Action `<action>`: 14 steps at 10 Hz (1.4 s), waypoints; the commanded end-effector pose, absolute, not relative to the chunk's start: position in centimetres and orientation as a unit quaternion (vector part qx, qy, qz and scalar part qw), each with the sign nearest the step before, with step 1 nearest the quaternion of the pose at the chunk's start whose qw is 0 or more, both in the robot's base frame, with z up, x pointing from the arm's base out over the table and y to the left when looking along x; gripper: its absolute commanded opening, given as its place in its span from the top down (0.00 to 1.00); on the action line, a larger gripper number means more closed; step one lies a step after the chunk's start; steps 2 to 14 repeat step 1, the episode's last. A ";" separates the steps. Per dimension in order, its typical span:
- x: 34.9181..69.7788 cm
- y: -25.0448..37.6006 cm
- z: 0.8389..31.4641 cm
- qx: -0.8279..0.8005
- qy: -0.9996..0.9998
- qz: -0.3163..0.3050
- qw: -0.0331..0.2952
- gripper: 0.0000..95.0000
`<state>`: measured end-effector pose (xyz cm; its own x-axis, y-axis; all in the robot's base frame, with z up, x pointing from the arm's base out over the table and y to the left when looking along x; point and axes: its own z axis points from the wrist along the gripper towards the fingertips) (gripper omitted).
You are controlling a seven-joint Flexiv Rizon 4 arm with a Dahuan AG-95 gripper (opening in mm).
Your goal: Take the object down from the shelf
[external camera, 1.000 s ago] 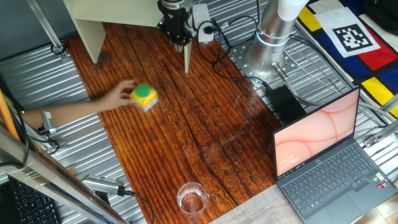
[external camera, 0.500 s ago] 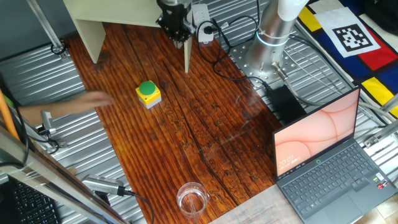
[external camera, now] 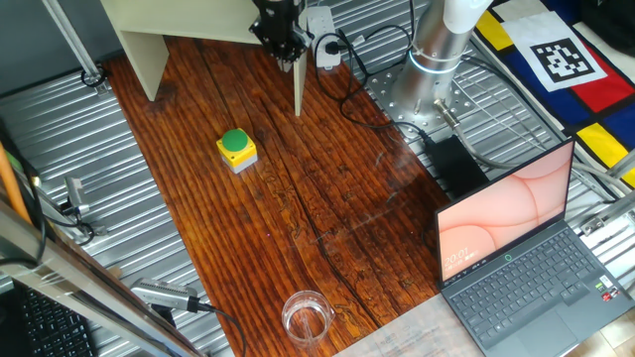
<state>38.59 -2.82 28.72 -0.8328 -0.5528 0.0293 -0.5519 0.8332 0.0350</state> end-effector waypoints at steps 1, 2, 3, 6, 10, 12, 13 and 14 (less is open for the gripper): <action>38.3 -2.8 28.7 0.291 -0.957 -0.012 0.018 1.00; 38.3 -2.8 28.7 0.291 -0.957 -0.012 0.018 1.00; 38.3 -2.8 28.7 0.291 -0.957 -0.012 0.018 1.00; 38.3 -2.8 28.7 0.291 -0.957 -0.012 0.018 1.00; 38.3 -2.8 28.7 0.291 -0.957 -0.012 0.018 1.00; 38.3 -2.8 28.7 0.291 -0.957 -0.012 0.018 1.00; 38.3 -2.8 28.7 0.291 -0.957 -0.012 0.018 1.00; 38.3 -2.8 28.7 0.291 -0.957 -0.012 0.018 1.00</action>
